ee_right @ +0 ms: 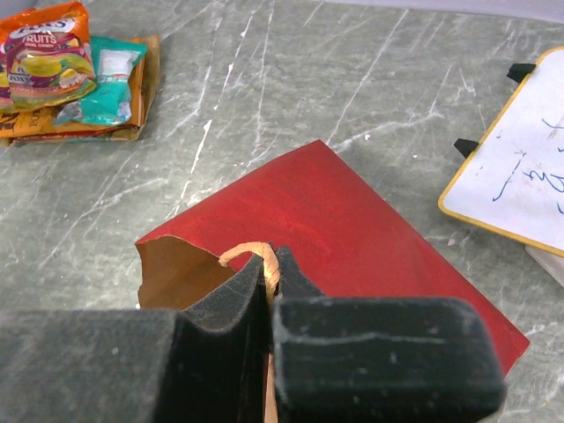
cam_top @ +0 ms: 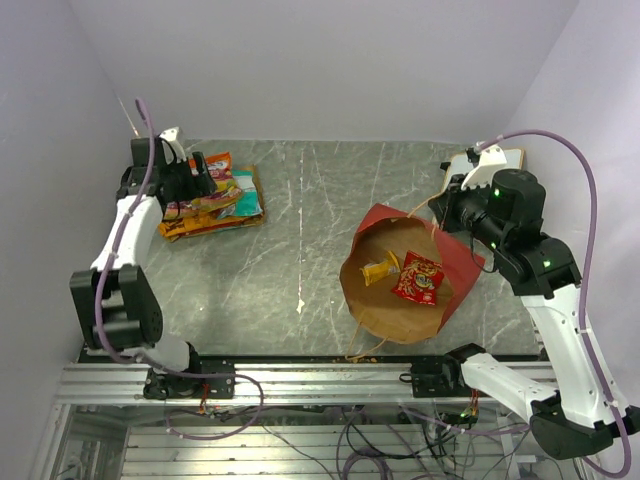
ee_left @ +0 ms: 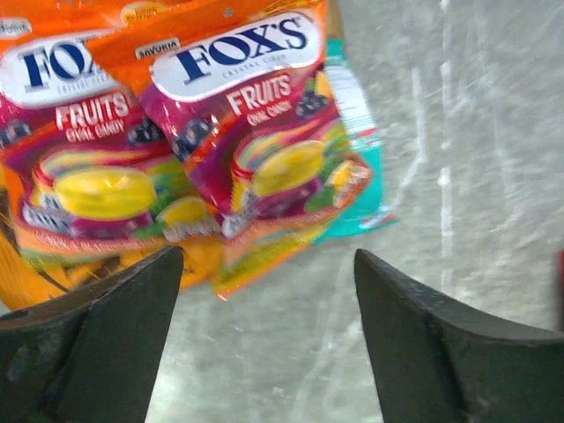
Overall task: Take the snacks out of the paper bag
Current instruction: Place the snack at the center of the board, then take out the snack from the paper bag, then place the snack at the center of the board.
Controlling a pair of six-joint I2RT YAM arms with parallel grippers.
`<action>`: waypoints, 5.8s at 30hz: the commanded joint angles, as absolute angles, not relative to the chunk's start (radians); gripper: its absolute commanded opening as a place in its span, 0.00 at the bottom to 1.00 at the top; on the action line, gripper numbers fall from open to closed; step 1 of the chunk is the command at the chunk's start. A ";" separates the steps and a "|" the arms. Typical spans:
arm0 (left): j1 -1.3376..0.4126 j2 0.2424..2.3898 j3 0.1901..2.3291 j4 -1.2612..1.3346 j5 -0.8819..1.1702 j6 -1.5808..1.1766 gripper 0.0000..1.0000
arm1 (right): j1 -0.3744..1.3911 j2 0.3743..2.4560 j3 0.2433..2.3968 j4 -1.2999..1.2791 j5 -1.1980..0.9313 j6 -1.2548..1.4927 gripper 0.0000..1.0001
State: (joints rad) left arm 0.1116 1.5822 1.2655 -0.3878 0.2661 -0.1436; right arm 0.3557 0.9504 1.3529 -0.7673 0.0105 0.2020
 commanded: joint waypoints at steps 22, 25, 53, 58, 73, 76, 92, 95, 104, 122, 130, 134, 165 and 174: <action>-1.106 1.107 0.855 -0.104 -0.212 -0.519 0.63 | 0.359 0.952 1.329 -0.729 -0.030 0.208 0.00; -1.231 1.250 0.927 -0.057 -0.277 -0.442 0.59 | 0.359 0.947 1.324 -0.728 -0.036 0.214 0.00; -1.250 2.037 1.270 0.309 -0.233 -0.354 0.57 | 0.359 0.964 1.383 -0.764 -0.047 0.213 0.00; -1.238 2.089 1.318 0.286 -0.245 -0.348 0.65 | 0.359 0.967 1.391 -0.770 -0.052 0.215 0.00; -1.190 2.236 1.421 0.224 -0.138 -0.370 0.56 | 0.359 0.961 1.394 -0.777 -0.057 0.219 0.00; -1.186 2.232 1.416 0.215 -0.122 -0.371 0.41 | 0.359 0.958 1.391 -0.775 -0.058 0.219 0.00; -1.194 2.044 1.344 0.155 -0.142 -0.352 0.07 | 0.359 0.952 1.375 -0.760 -0.043 0.212 0.00; -1.203 1.978 1.286 0.144 -0.127 -0.336 0.07 | 0.359 0.953 1.374 -0.757 -0.039 0.210 0.00; -1.252 1.778 1.154 0.082 -0.157 -0.315 0.07 | 0.360 0.955 1.359 -0.746 -0.028 0.209 0.00; -1.258 1.700 1.152 -0.041 -0.250 -0.295 0.07 | 0.359 0.958 1.346 -0.740 -0.018 0.209 0.00; -1.258 1.578 1.147 -0.107 -0.091 -0.210 0.07 | 0.359 0.959 1.341 -0.729 -0.004 0.209 0.00; -1.258 1.479 1.094 -0.100 -0.055 -0.211 0.07 | 0.360 0.956 1.330 -0.729 0.013 0.211 0.00; -0.930 0.951 1.155 -0.445 -0.464 -0.265 0.07 | 0.359 0.981 1.299 -0.697 -0.002 0.224 0.00; -0.303 1.159 1.155 -0.386 -0.169 -0.201 0.07 | 0.359 0.976 1.301 -0.697 -0.017 0.225 0.00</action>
State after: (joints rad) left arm -0.5041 1.1019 1.1435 -0.4305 -0.3191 -0.2234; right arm 0.3557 0.9840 1.3033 -0.7223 -0.0086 0.2218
